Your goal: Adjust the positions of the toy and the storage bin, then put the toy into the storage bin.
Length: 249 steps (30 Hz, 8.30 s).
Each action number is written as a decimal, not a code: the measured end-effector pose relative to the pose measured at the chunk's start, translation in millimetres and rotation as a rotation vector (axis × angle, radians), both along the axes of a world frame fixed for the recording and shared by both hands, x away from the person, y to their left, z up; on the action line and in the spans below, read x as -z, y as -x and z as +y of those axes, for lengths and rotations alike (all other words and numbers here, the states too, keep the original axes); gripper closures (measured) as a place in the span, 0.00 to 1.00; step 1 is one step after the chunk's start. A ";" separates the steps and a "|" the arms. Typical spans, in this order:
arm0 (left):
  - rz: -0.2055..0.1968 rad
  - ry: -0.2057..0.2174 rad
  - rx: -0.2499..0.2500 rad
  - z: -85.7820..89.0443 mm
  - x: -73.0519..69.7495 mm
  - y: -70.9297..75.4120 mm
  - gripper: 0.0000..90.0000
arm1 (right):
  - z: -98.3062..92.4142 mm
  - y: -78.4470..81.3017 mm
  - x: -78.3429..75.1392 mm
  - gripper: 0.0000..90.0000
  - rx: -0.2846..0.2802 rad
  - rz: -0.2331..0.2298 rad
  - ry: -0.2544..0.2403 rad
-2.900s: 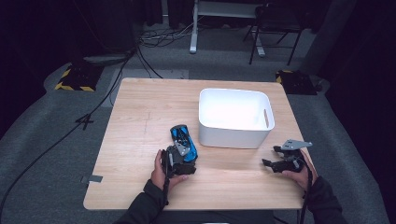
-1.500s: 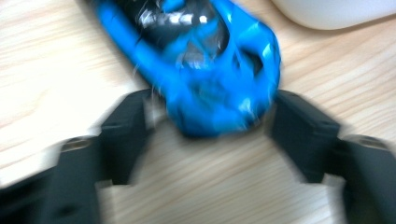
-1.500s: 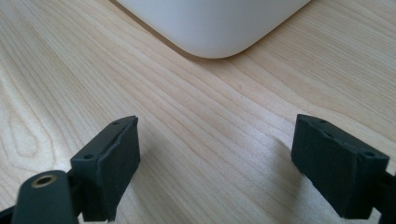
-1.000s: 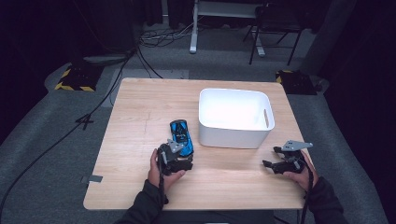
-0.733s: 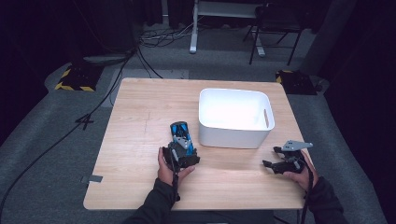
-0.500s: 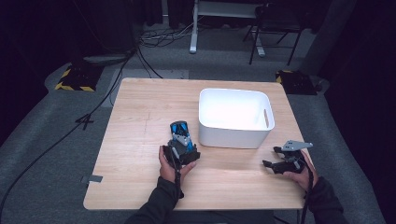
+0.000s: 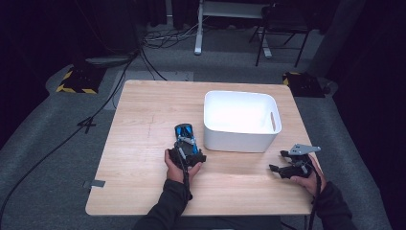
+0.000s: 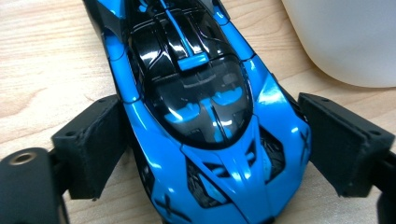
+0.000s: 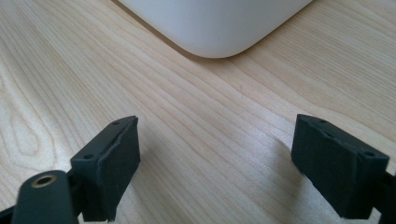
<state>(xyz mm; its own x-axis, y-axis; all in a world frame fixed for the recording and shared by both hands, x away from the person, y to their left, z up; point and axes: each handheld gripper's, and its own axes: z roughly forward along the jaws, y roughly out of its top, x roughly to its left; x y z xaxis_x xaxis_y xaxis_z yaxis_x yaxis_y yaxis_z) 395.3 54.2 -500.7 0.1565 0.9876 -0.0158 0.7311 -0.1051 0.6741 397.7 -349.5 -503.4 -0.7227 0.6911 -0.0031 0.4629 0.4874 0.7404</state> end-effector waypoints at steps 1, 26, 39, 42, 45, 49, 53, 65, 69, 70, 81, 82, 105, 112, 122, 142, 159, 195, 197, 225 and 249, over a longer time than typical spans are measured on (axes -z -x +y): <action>0.001 0.006 0.011 1.9 -0.3 -0.4 0.17 | 0.0 0.0 0.0 0.17 0.000 0.000 0.001; -0.016 0.018 0.574 116.8 0.9 8.8 0.23 | -0.4 0.4 0.0 0.17 -0.001 0.000 -0.001; -0.016 0.015 0.543 115.8 1.1 9.8 0.21 | -0.4 0.4 0.0 0.17 -0.001 -0.001 0.000; 0.000 0.009 0.547 112.3 1.3 7.2 0.14 | -0.4 0.4 0.0 0.17 0.000 -0.001 0.000; -0.008 0.007 0.557 108.6 1.7 5.5 0.14 | -0.5 0.4 -0.1 0.17 -0.001 0.001 0.001; -0.023 0.018 0.516 111.8 0.6 6.4 0.25 | -0.5 0.3 0.0 0.17 -0.001 -0.001 0.000; -0.027 0.011 0.509 111.3 0.4 6.9 0.26 | -0.3 0.5 0.0 0.17 0.000 -0.001 -0.001; -0.077 0.029 0.492 115.6 -1.5 8.8 0.27 | -0.9 -0.2 0.0 0.17 -0.007 -0.001 -0.001; -0.111 0.055 0.475 119.0 -3.4 9.9 0.27 | -0.8 -0.6 0.0 0.17 -0.009 0.000 -0.002; -0.123 0.053 0.469 120.4 -4.2 10.2 0.27 | -0.4 -0.5 -0.1 0.17 -0.006 0.003 -0.004; -0.147 -0.004 0.447 122.7 -11.7 13.4 0.27 | -0.4 -0.9 0.0 0.17 -0.008 0.001 -0.004; -0.149 -0.004 0.450 122.9 -12.9 13.9 0.27 | -0.5 -0.9 0.0 0.17 -0.009 0.001 -0.004; -0.262 0.015 0.457 123.0 -56.5 18.2 0.27 | -0.5 0.1 0.0 0.17 -0.008 0.000 0.000; -0.293 0.035 0.462 123.6 -77.2 11.6 0.27 | -0.6 0.2 -0.1 0.17 -0.007 0.001 0.000; -0.325 0.040 0.482 125.0 -103.7 0.3 0.27 | -0.5 0.2 0.0 0.17 -0.007 0.001 0.000; -0.375 0.013 0.537 109.6 -140.1 -11.5 0.27 | -0.6 0.2 -0.1 0.17 -0.007 0.000 0.000; -0.392 0.003 0.644 80.9 -160.4 -17.3 0.27 | -0.6 0.2 -0.1 0.17 -0.007 0.001 0.000; -0.259 -0.076 0.904 19.1 -160.2 -51.9 0.27 | -0.6 0.3 0.0 0.17 -0.007 0.000 0.000; -0.257 -0.099 0.921 17.0 -160.3 -55.4 0.27 | -0.6 0.3 0.0 0.17 -0.008 -0.001 0.000; -0.083 -0.233 1.022 -20.3 -156.7 -93.4 0.27 | -0.6 0.3 0.0 0.17 -0.009 -0.002 -0.001; 0.109 -0.376 1.075 -37.5 -149.9 -113.9 0.27 | -0.7 0.3 0.0 0.17 -0.009 -0.002 0.000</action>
